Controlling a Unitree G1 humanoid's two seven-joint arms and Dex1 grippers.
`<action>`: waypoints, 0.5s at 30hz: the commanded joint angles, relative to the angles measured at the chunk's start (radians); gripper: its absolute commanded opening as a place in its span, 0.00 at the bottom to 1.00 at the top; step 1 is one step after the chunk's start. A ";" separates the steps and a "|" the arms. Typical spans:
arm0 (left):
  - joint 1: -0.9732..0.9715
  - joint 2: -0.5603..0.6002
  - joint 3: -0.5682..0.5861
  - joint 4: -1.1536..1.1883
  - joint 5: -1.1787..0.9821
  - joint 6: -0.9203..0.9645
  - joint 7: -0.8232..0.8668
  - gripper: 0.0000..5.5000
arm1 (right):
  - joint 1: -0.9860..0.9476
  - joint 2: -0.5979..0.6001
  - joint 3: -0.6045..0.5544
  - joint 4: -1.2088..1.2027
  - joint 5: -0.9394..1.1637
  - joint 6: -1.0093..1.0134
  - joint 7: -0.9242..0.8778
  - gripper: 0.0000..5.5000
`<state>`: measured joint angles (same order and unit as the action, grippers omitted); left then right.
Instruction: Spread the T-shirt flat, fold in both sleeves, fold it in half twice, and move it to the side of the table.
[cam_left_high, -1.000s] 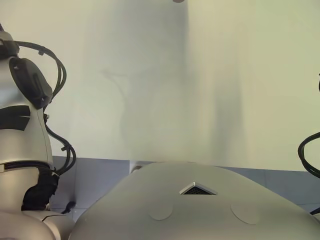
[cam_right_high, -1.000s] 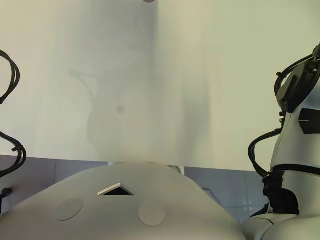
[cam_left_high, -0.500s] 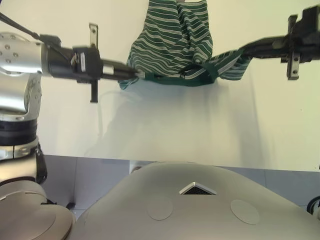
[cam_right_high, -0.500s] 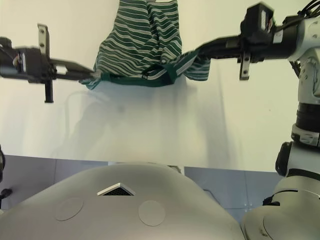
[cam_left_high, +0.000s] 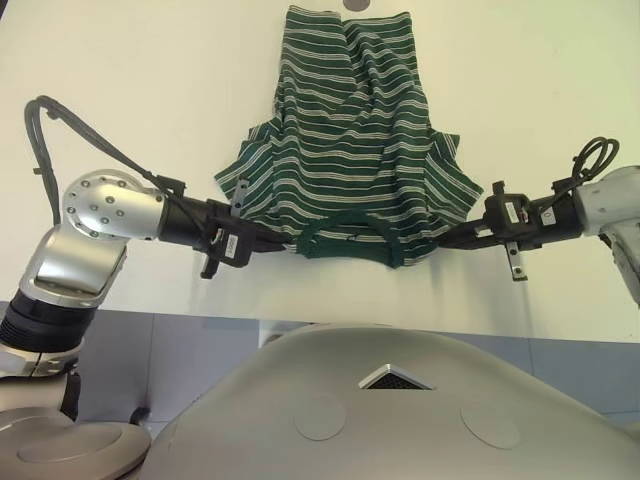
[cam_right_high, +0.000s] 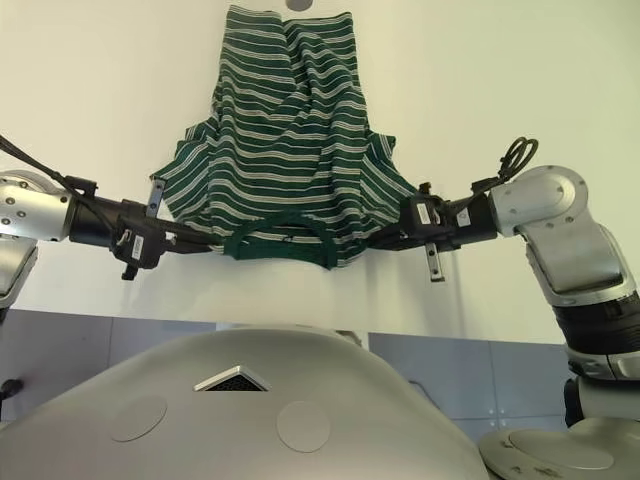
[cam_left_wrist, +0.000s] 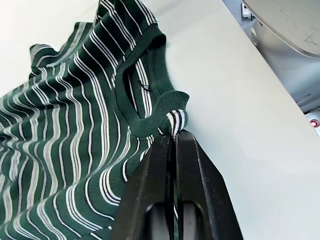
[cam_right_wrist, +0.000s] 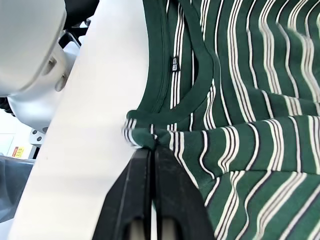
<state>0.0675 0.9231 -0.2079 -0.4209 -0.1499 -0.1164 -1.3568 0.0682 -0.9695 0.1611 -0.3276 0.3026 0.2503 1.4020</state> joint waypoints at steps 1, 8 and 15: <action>0.009 0.027 -0.009 0.041 0.025 -0.021 0.007 0.08 | 0.006 0.009 -0.004 0.000 -0.023 -0.016 -0.048 0.09; 0.085 0.085 0.110 -0.006 -0.199 0.084 -0.036 0.28 | 0.017 -0.066 -0.082 0.013 0.020 -0.033 0.002 0.31; -0.132 0.002 0.263 0.175 -0.421 0.237 0.052 0.28 | -0.108 -0.069 -0.180 0.135 0.050 -0.039 -0.020 0.31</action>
<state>0.0287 0.9603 0.0331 -0.3066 -0.5570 0.0806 -1.3669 0.0303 -1.0481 0.0120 -0.2251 0.3432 0.1928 1.4107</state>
